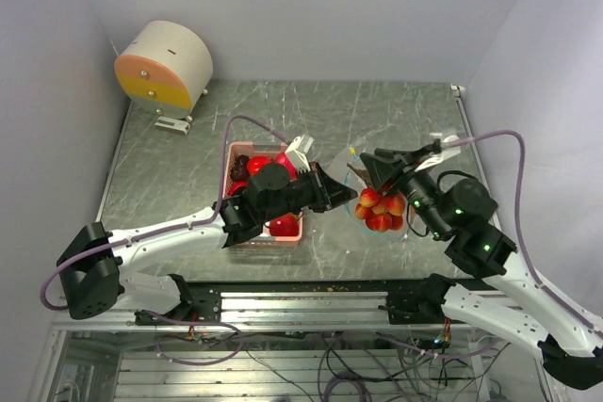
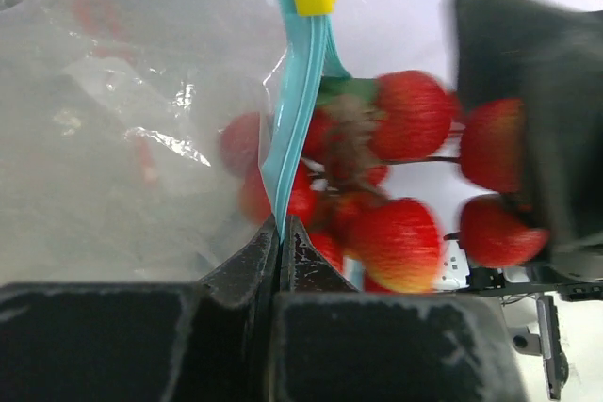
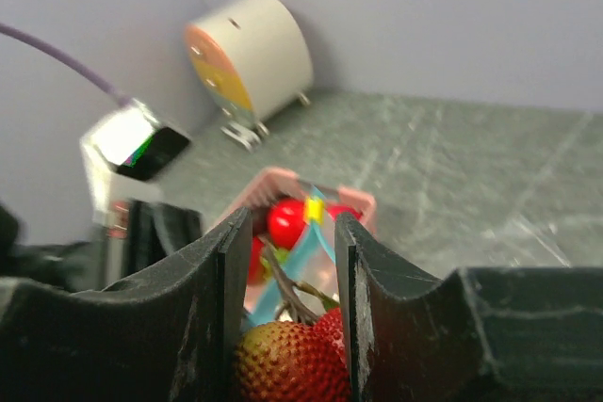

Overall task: Place the food in the zip-top bag and seal the zipper
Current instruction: Place the fake fruit in the zipper food storage bag.

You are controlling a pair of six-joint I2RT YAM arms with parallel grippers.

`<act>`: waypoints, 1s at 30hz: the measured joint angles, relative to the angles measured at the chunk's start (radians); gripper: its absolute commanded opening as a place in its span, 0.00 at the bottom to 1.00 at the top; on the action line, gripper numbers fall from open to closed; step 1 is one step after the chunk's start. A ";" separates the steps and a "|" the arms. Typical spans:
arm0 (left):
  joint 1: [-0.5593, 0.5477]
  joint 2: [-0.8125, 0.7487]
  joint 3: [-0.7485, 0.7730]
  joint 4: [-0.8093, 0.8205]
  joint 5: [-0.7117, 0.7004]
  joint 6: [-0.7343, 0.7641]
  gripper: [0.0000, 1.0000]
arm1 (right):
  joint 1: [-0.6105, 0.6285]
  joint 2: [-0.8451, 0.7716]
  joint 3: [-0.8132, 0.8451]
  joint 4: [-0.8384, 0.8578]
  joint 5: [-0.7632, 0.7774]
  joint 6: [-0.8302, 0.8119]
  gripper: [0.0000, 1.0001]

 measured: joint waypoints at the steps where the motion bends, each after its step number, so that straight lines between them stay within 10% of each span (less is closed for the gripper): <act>1: 0.001 -0.003 -0.008 0.000 0.000 -0.006 0.07 | 0.000 0.009 -0.016 -0.011 0.017 -0.001 0.00; 13: 0.009 -0.058 -0.032 0.004 -0.034 -0.015 0.07 | 0.000 0.047 -0.135 -0.106 0.164 0.016 0.00; 22: 0.016 -0.045 -0.037 0.000 -0.053 -0.011 0.07 | 0.000 0.095 -0.108 -0.142 0.136 0.017 0.82; 30: 0.019 -0.026 -0.037 -0.029 -0.074 0.002 0.07 | 0.000 0.091 0.017 -0.180 0.013 0.027 0.82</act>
